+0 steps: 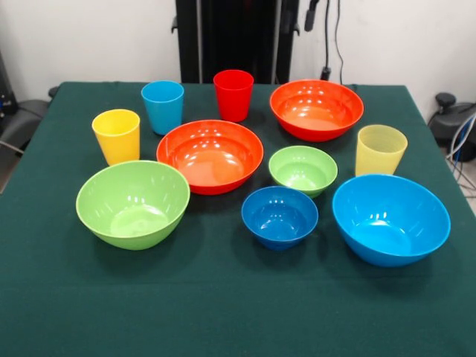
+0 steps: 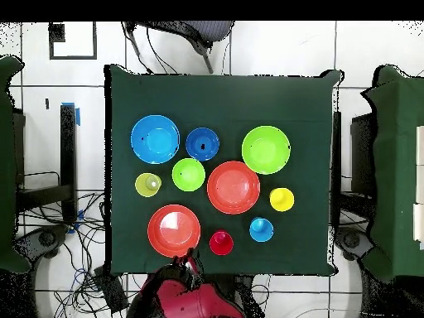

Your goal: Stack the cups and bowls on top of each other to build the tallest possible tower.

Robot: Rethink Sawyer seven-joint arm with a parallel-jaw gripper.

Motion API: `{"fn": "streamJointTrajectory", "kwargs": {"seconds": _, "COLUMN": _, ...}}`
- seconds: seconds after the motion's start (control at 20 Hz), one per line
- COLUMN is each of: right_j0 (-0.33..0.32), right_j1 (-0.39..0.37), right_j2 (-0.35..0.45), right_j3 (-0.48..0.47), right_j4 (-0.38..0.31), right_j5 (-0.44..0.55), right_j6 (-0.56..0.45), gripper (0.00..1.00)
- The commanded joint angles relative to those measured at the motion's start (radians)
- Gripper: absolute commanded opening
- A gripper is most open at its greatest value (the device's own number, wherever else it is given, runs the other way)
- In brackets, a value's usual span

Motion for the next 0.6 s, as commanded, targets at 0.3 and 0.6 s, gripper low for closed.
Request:
{"fn": "streamJointTrajectory", "kwargs": {"seconds": 0.3, "right_j0": 0.227, "right_j1": 0.143, "right_j2": -0.202, "right_j3": -0.042, "right_j4": 0.004, "right_j5": -0.185, "right_j6": 0.179, "gripper": 1.0}}
{"fn": "streamJointTrajectory", "kwargs": {"seconds": 0.6, "right_j0": 0.242, "right_j1": 0.137, "right_j2": -0.226, "right_j3": -0.055, "right_j4": 0.014, "right_j5": -0.194, "right_j6": 0.164, "gripper": 1.0}}
